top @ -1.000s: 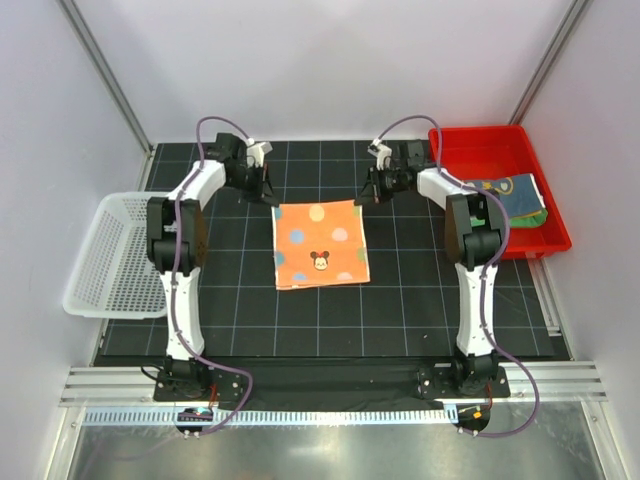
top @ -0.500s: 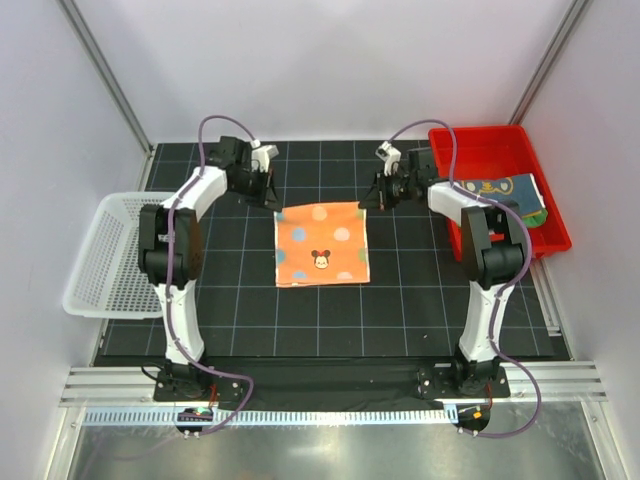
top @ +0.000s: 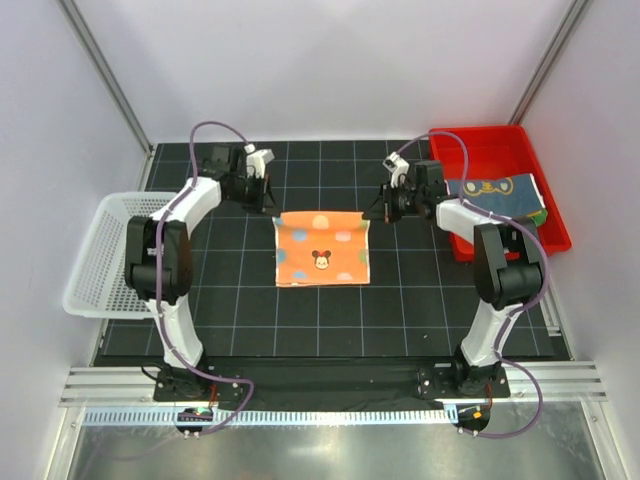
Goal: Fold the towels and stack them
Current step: Fold the towel
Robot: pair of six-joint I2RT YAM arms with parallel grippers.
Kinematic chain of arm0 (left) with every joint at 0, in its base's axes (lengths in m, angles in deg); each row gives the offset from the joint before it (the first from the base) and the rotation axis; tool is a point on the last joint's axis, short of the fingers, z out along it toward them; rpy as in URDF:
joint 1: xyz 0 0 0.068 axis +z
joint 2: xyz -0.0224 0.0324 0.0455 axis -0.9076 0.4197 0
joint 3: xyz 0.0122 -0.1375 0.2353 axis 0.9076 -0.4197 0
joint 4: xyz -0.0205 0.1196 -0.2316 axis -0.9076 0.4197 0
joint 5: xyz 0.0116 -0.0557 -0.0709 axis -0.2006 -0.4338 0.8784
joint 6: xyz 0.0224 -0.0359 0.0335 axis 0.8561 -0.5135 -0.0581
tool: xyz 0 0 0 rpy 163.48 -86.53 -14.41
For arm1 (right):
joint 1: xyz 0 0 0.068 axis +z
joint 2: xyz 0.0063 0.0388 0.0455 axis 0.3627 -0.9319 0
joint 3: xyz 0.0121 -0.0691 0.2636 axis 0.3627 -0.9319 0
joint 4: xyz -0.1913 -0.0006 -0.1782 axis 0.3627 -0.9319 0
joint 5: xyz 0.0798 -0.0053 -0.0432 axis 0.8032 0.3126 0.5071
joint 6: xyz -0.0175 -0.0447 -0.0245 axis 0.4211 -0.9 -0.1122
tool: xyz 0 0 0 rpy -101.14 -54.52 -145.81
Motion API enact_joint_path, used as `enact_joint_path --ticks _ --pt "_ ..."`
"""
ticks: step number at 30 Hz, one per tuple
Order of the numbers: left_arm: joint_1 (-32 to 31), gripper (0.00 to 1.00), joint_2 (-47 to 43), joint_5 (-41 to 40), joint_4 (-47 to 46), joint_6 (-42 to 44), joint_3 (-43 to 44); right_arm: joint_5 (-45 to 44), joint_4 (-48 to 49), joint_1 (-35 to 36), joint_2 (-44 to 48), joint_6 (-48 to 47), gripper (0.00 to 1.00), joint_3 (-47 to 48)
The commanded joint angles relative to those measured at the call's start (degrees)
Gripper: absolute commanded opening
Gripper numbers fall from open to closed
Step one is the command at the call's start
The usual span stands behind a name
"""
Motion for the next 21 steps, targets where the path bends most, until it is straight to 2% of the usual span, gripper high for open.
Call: enact_joint_path --ticks 1,21 --pt "-0.43 0.00 -4.14 -0.14 -4.26 -2.55 -2.69 -0.40 3.77 0.28 4.63 2.16 0.01 -1.77" --pt "-2.45 0.00 -17.41 -0.06 -9.54 -9.84 -19.83 -6.19 7.11 5.29 17.64 9.54 0.01 -18.81"
